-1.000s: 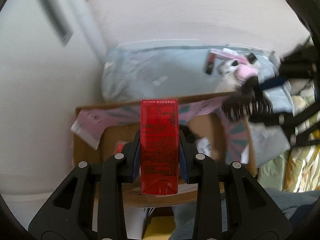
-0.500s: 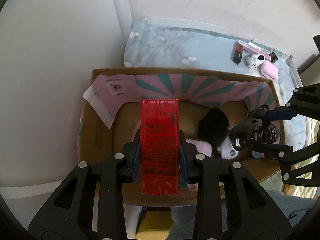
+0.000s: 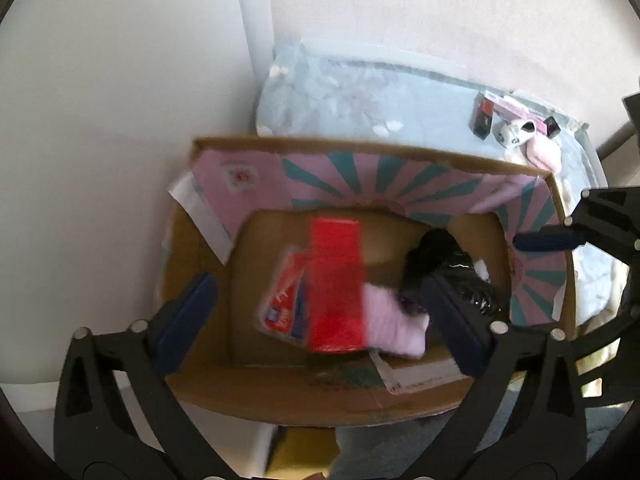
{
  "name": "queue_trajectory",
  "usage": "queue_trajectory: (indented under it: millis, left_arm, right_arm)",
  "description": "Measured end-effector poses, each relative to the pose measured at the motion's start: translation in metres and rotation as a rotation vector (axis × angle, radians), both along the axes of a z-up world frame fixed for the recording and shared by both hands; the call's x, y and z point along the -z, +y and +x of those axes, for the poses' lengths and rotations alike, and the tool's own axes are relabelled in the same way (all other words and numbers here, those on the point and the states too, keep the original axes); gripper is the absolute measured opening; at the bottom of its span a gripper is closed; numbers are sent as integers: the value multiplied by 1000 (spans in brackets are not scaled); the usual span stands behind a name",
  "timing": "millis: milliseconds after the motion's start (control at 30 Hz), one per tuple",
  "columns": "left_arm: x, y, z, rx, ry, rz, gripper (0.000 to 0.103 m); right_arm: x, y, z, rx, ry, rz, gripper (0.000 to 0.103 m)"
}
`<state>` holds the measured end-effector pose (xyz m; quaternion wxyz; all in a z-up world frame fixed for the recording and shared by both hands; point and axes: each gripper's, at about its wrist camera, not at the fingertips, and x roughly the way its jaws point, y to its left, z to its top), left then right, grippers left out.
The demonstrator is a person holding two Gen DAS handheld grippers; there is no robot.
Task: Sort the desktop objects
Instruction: 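Carry the red box and black claw clip into the cardboard box and release, then move both open grippers back over the tray toward the remaining items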
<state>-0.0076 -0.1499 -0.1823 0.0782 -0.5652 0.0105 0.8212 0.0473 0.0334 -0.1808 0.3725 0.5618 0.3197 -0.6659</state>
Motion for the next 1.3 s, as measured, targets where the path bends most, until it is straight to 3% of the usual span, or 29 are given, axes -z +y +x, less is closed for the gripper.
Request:
queue_trajectory:
  millis: [200,367,733,867,967,1300]
  left_arm:
    - [-14,9,3,38,52,-84,103]
    - [-26,13,3,49,69,-76,103]
    - [-56,48,-3,123,121,-93,103]
    - [-70,71,-5,162,151,-102,103]
    - [-81,90,-6,181,168,-86,103]
    - [-96,186,-8,300,175,-41,103]
  right_arm:
    - [-11,8,0,21,20,-36,61]
    - [-20,21,-3,60,-5,-78,61]
    - [-51,66,-25,181,30,-151,61]
    - [-77,100,-43,234,87,-153,61]
    - [-93,138,-66,350,111,-148,61]
    - [-120,247,-118,603,186,-164,61]
